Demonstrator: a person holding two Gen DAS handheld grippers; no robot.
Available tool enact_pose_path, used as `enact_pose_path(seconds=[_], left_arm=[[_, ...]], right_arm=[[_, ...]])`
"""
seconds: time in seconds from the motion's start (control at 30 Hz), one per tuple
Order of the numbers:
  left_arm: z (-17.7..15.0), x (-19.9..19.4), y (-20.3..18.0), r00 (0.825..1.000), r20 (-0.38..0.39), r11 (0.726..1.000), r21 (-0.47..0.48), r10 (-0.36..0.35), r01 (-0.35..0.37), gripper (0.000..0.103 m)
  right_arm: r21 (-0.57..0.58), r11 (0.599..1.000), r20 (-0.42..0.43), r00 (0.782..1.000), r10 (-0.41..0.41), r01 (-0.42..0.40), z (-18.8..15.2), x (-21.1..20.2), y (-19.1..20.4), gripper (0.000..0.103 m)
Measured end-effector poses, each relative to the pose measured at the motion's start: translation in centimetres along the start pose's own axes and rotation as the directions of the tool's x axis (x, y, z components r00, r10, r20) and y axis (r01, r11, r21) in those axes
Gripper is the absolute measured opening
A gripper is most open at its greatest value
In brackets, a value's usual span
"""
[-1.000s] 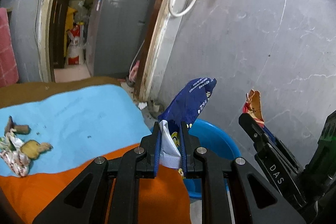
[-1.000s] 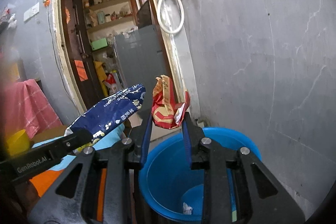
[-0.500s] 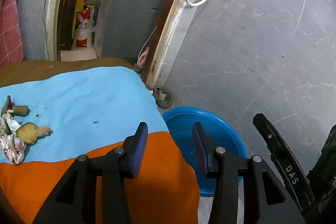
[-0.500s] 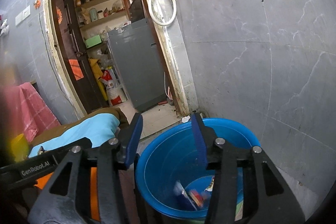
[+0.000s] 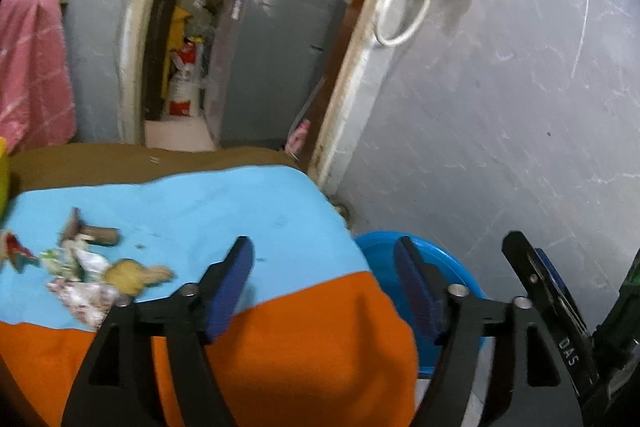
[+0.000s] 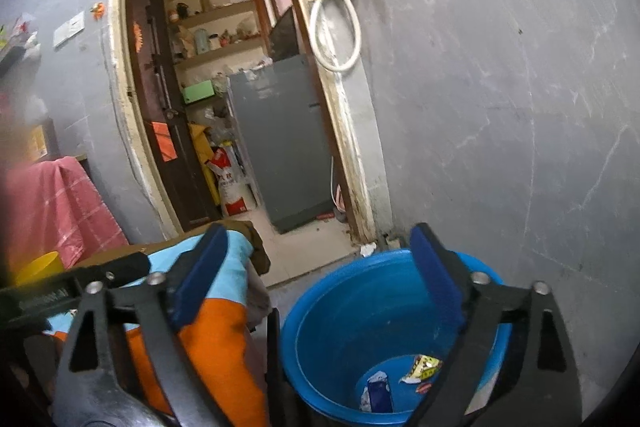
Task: Collect trash
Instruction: 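Move both tools back over the remaining scraps, then grasp the silver wrapper with the right gripper while the left grasps the brown scrap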
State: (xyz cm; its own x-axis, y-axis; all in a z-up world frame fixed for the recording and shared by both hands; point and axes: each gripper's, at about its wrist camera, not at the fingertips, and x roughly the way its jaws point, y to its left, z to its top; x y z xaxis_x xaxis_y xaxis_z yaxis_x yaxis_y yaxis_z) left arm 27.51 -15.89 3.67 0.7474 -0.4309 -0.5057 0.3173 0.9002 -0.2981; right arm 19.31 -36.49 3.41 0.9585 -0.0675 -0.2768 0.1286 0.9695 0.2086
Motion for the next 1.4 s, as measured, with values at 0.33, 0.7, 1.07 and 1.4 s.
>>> enact_pose_path(seconds=[0.33,0.7,1.07,1.4], left_arm=[[-0.7,-6.4,5.2,0.960,0.193,0.977,-0.096,0.205,-0.189,0.099],[-2.4,-13.0,9.0,0.879,0.353,0.944,-0.040,0.320,-0.327,0.101],[-5.2,-15.3,12.5,0.846,0.357,0.901,0.025,0.396,-0.432,0.101],[-5.7,-15.1,16.6,0.867,0.256,0.901,-0.042,0.428,-0.432,0.101]], right_arm=[[-0.094,0.993,0.116,0.990,0.087,-0.076,0.0,-1.9,4.2,0.103],[-0.160,0.962,0.243,0.936,0.254,-0.220,-0.5,-4.4,8.8,0.103],[-0.179,0.923,0.148,0.918,0.368,-0.341,-2.5,-3.5,13.5,0.103],[-0.250,0.890,-0.014,0.920,0.391,-0.381,-4.2,-0.8,16.6,0.103]])
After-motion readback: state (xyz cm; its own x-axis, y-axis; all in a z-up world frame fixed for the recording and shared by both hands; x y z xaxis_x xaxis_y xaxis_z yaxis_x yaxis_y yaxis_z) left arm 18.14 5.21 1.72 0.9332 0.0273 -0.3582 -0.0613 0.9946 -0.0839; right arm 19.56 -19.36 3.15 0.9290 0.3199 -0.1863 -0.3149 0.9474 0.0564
